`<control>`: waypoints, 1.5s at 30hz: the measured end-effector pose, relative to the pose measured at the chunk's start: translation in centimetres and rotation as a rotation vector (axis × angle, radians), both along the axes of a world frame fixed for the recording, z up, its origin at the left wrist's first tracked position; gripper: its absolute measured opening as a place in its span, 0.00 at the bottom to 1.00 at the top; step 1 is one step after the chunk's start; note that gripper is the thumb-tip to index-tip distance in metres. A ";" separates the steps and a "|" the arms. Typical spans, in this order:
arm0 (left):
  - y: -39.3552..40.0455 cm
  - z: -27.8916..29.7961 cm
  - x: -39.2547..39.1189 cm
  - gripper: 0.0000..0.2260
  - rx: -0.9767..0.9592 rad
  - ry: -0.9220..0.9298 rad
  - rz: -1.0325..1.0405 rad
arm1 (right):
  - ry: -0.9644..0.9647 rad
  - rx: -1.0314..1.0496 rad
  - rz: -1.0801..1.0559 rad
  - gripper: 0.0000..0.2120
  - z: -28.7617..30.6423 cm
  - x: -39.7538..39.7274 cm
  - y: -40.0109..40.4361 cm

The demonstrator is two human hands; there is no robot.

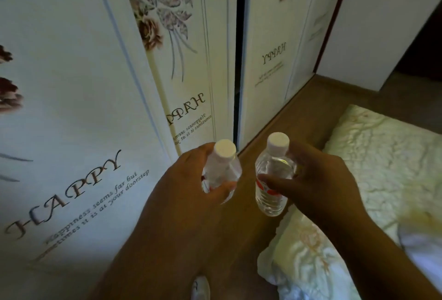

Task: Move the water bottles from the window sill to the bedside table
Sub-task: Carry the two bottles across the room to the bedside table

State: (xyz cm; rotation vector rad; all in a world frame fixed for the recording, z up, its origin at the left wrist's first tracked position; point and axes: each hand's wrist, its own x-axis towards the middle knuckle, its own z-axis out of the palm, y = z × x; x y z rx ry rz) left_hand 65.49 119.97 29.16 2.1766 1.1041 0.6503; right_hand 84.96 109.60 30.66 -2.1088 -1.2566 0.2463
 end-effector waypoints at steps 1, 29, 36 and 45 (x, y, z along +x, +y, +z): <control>1.7 0.0 0.4 0.29 0.001 0.030 -0.031 | -0.008 -0.003 -0.022 0.30 0.2 0.1 1.1; 26.1 -2.7 11.8 0.34 -0.072 0.091 -0.395 | 0.105 0.016 -0.408 0.34 -2.6 5.5 19.4; 30.5 -1.8 19.8 0.33 -0.013 0.121 -0.422 | 0.131 0.021 -0.415 0.33 -3.6 14.0 23.7; 34.7 -1.6 29.4 0.32 0.027 0.074 -0.445 | 0.123 0.037 -0.433 0.32 -3.2 24.0 28.2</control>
